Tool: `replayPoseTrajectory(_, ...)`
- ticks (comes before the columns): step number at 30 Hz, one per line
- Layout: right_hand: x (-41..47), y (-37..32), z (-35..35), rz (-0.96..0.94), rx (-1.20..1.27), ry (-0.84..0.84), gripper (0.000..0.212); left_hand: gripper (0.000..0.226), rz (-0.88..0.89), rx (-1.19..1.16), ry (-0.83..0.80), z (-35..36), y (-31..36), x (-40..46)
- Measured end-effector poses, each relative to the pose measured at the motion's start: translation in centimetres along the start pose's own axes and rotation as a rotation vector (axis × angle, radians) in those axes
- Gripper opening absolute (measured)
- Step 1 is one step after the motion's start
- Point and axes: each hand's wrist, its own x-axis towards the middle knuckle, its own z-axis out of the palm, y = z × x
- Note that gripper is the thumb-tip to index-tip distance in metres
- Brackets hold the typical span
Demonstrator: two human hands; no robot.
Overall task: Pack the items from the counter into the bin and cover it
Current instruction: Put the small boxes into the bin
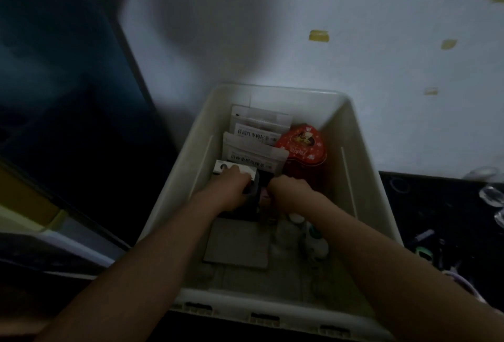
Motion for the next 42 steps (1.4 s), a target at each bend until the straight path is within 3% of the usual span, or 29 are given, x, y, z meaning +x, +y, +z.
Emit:
replayPoseTrajectory(18,0.4,-0.3,0.8,0.021,-0.049,-0.002,0.028,0.034,-0.022,-0.114,-0.005,-0.9,0.3,-0.6)
replayPoseTrajectory(24,1.1,0.7,-0.3,0.042,0.079,-0.011,0.031,0.027,-0.001,-0.185,0.059,-1.9,0.3,-0.8)
replayPoseTrajectory(28,0.5,2.5,-1.6,0.032,0.22,0.148,0.032,0.028,-0.008,-0.304,0.123,-3.5,1.6,-1.1)
replayPoseTrajectory(33,-5.1,7.9,-5.0,-0.033,0.482,0.709,0.023,0.024,0.087,-0.614,0.362,-6.5,8.1,-0.1)
replayPoseTrajectory(36,-9.6,12.9,-5.5,0.023,0.64,0.898,0.022,0.028,0.156,-0.736,0.463,-7.5,14.6,0.7)
replayPoseTrajectory(39,-12.3,18.0,-4.4,0.119,0.71,0.918,0.023,0.033,0.251,-0.728,0.473,-7.5,21.2,1.5)
replayPoseTrajectory(42,-13.3,22.4,-1.8,0.187,0.706,0.793,0.024,0.036,0.29,-0.69,0.392,-6.4,27.0,2.9)
